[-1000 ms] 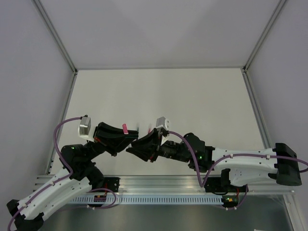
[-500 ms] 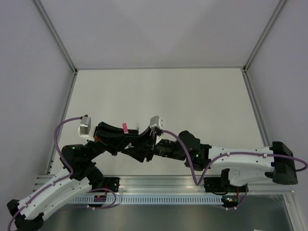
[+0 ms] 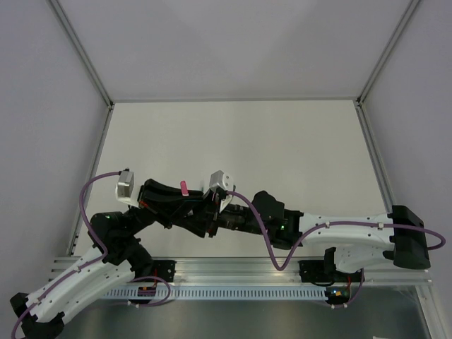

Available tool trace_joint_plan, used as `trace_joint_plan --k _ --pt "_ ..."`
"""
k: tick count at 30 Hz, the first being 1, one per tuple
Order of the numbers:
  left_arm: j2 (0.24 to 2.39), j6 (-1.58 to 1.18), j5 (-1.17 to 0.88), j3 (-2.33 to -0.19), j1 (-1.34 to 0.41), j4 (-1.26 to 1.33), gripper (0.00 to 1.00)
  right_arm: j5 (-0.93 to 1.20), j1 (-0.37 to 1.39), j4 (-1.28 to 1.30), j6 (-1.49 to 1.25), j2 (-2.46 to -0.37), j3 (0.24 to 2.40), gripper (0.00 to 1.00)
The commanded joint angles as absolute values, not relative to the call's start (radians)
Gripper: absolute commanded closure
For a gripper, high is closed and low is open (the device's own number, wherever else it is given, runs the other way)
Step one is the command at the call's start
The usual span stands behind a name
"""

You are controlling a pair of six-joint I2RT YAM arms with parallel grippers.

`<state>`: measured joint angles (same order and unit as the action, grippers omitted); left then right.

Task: Insert the pens into the pen caps

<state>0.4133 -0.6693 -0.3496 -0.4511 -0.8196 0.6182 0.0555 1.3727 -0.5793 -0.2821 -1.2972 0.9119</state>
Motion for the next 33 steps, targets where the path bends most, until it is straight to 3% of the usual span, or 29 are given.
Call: trace_joint_plan --k 1,5,7,8,13,16,17,20,22,24,29,33 --pt "0.41 -0.678 -0.388 -0.454 -0.818 0.623 0.98 0.077 1.378 -0.584 -0.265 -1.313 0.974 0.62" --pt "0.417 -0.663 -0.428 -0.472 -0.816 0.588 0.98 0.084 1.378 -0.578 -0.264 -1.316 0.977 0.7" --pt "0.422 -0.663 -0.44 -0.479 -0.816 0.584 0.98 0.086 1.379 -0.574 -0.264 -1.313 0.974 0.84" --pt "0.422 -0.667 -0.445 -0.479 -0.816 0.584 0.98 0.087 1.379 -0.574 -0.264 -1.312 0.974 0.99" --pt "0.42 -0.673 -0.457 -0.502 -0.818 0.539 0.98 0.083 1.378 -0.6 -0.27 -1.304 0.948 1.0" --pt "0.423 -0.666 -0.483 -0.532 -0.816 0.483 0.74 0.058 1.378 -0.621 -0.268 -1.276 0.92 1.0" --pt "0.422 -0.664 -0.495 -0.537 -0.818 0.474 0.6 0.055 1.378 -0.62 -0.264 -1.27 0.916 1.0" --pt "0.402 -0.655 -0.491 -0.545 -0.816 0.425 0.39 0.051 1.377 -0.601 -0.264 -1.247 0.904 1.0" --pt "0.381 -0.644 -0.482 -0.552 -0.818 0.378 0.33 0.051 1.376 -0.588 -0.265 -1.232 0.887 1.0" --pt "0.37 -0.632 -0.469 -0.561 -0.816 0.351 0.18 0.052 1.377 -0.571 -0.267 -1.215 0.876 1.0" --pt "0.373 -0.604 -0.474 -0.609 -0.816 0.296 0.04 0.064 1.374 -0.534 -0.271 -1.183 0.841 1.0" --pt "0.408 -0.589 -0.491 -0.672 -0.816 0.272 0.02 0.092 1.374 -0.522 -0.282 -1.164 0.804 1.0"
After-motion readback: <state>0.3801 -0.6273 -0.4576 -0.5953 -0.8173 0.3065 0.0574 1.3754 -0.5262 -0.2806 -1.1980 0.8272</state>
